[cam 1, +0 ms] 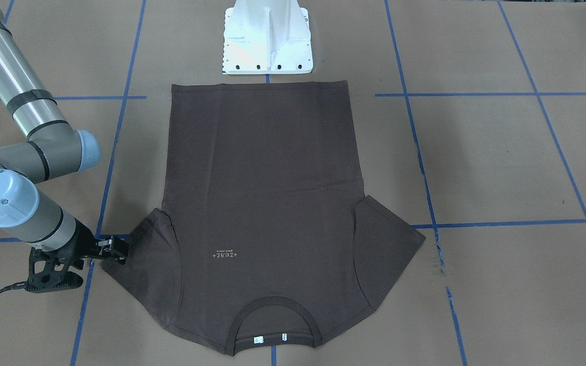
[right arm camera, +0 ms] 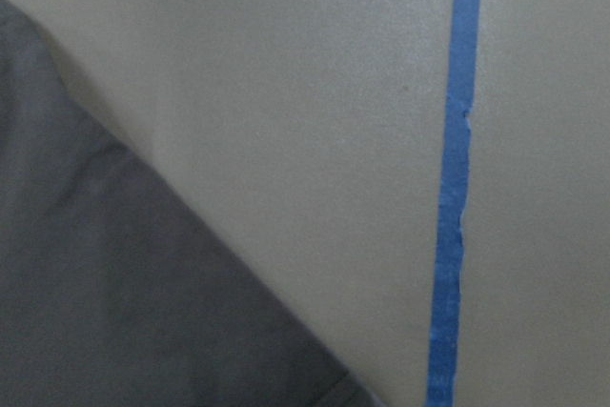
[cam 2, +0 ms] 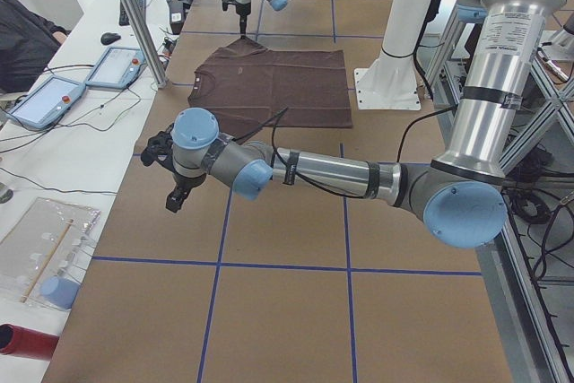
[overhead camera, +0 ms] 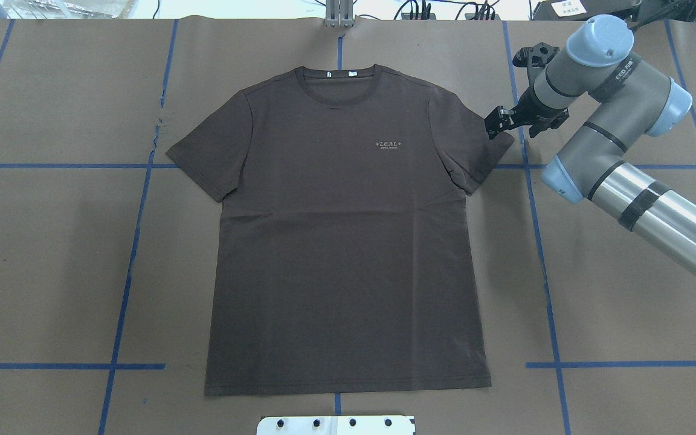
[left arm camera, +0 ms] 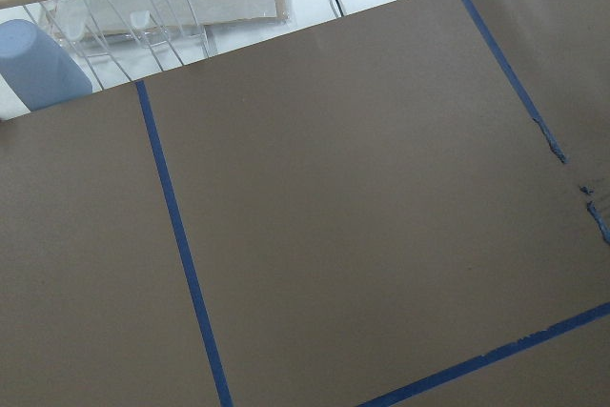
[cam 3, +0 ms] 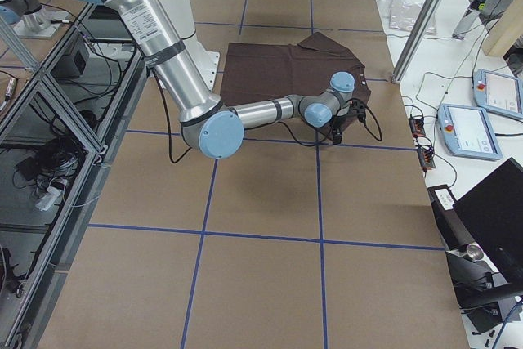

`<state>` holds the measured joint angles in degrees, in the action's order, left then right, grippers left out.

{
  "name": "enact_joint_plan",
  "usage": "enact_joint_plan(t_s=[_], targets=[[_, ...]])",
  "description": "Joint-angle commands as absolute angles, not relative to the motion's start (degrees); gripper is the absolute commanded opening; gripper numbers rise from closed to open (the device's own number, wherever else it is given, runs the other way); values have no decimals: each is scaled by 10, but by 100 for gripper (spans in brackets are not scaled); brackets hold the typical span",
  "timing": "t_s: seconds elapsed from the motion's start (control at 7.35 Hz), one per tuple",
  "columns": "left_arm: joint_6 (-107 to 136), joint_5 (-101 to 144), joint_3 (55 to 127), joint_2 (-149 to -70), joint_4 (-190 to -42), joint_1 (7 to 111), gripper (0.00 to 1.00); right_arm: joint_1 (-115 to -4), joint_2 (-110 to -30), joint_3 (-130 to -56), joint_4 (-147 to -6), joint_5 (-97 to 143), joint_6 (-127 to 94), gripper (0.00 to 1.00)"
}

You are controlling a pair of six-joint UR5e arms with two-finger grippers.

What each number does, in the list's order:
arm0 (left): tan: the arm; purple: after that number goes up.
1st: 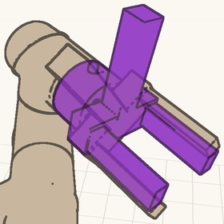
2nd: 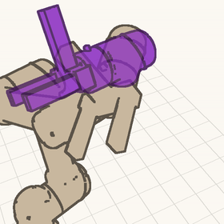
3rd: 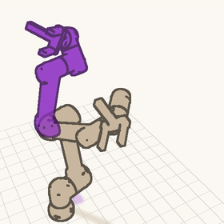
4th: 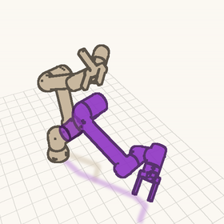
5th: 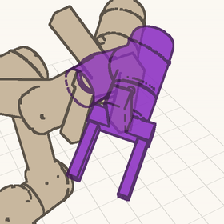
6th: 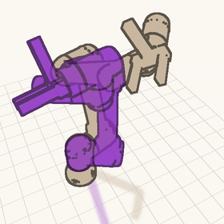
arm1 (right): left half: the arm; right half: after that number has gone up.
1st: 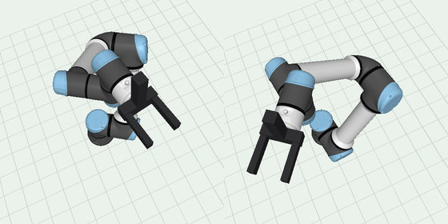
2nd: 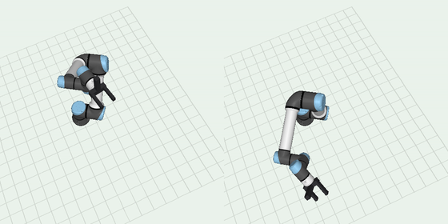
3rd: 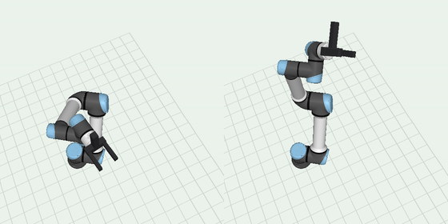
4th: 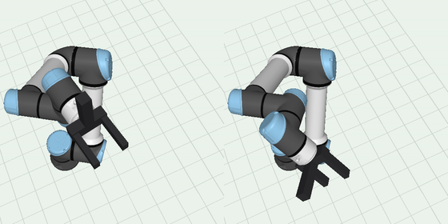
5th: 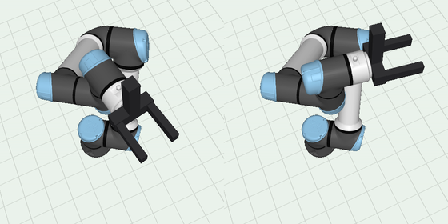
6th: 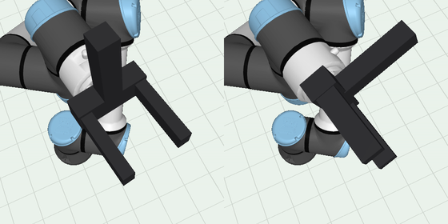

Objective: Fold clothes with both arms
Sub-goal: 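Move the right gripper to the sleeve nearest it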

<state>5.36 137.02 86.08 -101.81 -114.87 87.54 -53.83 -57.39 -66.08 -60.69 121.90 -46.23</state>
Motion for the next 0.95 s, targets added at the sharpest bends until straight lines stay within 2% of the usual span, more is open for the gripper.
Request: enact_joint_plan(t_s=[0.0, 0.41, 0.54, 0.82], targets=[[54, 1370, 860, -1019, -1149, 875, 100, -536, -574, -656, -607, 1219, -462, 85], [54, 1370, 860, -1022, -1149, 875, 100, -532, -575, -656, -607, 1219, -462, 81], [54, 1370, 860, -1022, -1148, 875, 100, -532, -575, -656, -607, 1219, -462, 76], [54, 1370, 860, -1022, -1148, 875, 100, -532, -574, -656, -607, 1220, -460, 33]])
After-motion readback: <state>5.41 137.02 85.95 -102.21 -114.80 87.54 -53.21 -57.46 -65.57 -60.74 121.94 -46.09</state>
